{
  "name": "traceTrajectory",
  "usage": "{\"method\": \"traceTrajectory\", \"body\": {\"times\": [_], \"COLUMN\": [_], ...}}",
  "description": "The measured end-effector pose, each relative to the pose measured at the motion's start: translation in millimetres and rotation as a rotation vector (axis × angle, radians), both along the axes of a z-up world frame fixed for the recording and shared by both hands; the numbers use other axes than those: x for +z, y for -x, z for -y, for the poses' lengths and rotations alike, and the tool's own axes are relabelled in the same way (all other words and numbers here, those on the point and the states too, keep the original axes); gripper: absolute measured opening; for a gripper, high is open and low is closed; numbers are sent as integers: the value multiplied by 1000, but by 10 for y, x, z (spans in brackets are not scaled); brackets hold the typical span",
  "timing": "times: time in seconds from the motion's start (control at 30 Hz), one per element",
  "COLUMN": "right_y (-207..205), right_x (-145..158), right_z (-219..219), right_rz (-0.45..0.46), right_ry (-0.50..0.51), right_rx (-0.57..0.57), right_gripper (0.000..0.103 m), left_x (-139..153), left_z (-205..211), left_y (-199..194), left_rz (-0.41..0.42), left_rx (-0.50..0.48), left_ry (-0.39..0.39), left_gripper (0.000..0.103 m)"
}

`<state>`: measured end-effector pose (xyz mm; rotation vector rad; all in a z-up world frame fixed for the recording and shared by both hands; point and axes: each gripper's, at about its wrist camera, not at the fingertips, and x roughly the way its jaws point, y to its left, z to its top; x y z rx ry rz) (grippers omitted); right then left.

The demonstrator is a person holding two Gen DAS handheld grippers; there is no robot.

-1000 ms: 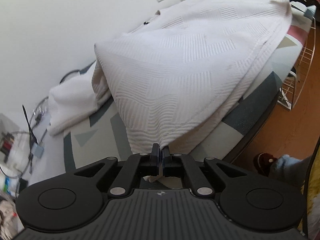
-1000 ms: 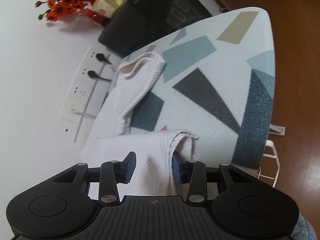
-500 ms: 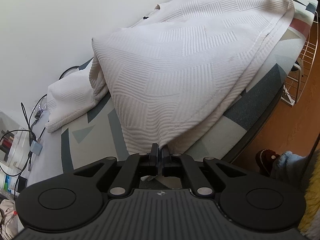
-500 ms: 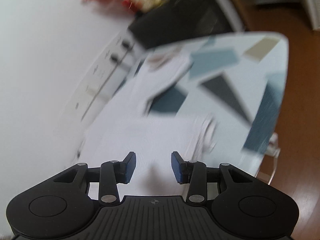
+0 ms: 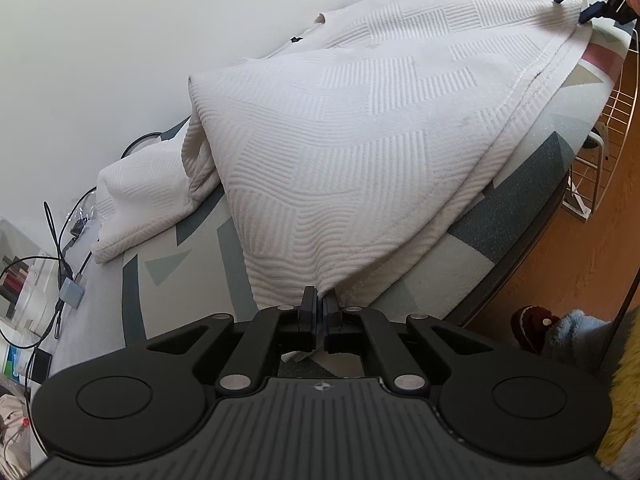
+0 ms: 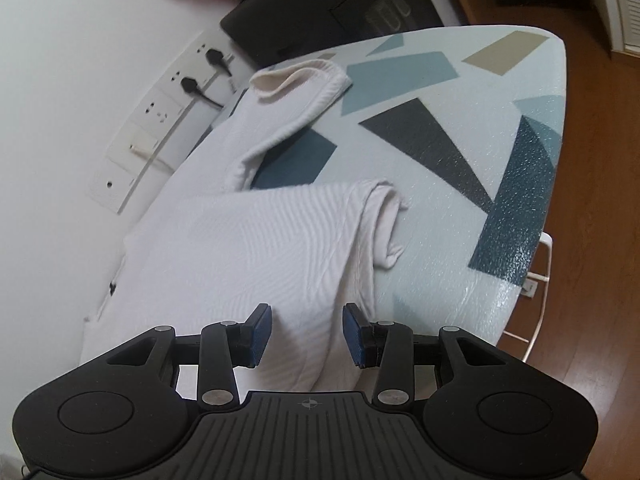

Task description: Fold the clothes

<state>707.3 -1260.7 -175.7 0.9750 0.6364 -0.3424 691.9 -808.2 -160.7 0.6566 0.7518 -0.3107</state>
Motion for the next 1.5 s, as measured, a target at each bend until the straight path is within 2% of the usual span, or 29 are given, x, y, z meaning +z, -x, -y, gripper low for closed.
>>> {"method": "traceTrajectory", "body": {"times": [0.23,0.27,0.3,0.37,0.47,0.6,0.67,0.8,0.87,0.93,1.0,1.03,1.13,1.23,1.37,1.43,1.5], "right_y": [-67,-91,-110,-108,-59,93,165,310,370,390,380,372,344,309,201,141,59], "right_x": [-87,-86,-86,-54,74,319,318,316,237,119,-12,-80,-231,-273,-288,-330,-424], "right_z": [-177,-217,-240,-220,-163,10,107,301,346,292,179,113,-28,23,150,175,125], "right_rz": [58,61,59,59,86,146,151,160,164,147,115,97,60,73,86,99,112], "right_ry": [-26,-25,-35,-58,-39,19,11,-7,-71,-139,-177,-191,-173,-133,-112,-153,-259], "right_rx": [70,93,104,90,64,33,5,-53,-40,13,57,77,66,-1,-17,-6,45], "right_gripper": [37,31,15,4,2,1,0,0,0,7,28,29,29,29,29,28,26], "left_x": [-2,-1,4,18,43,36,27,27,25,23,21,19,11,4,-3,-1,-3], "left_z": [-13,-15,-26,-60,-135,-175,-177,-184,-185,-181,-175,-171,-164,-153,-154,-154,-152], "left_y": [9,9,4,-13,-45,-33,-24,-34,-29,-25,-21,-19,-22,-17,-21,-30,-35], "left_rz": [2,2,0,-8,-22,-16,-10,-5,-3,-1,0,1,3,6,7,5,5], "left_rx": [-2,-4,-3,2,19,25,28,26,23,19,17,16,20,25,32,35,34], "left_ry": [3,3,9,32,80,91,90,98,98,92,84,80,70,65,64,63,59], "left_gripper": [2,2,2,2,4,4,4,4,4,4,4,4,3,2,2,2,2]}}
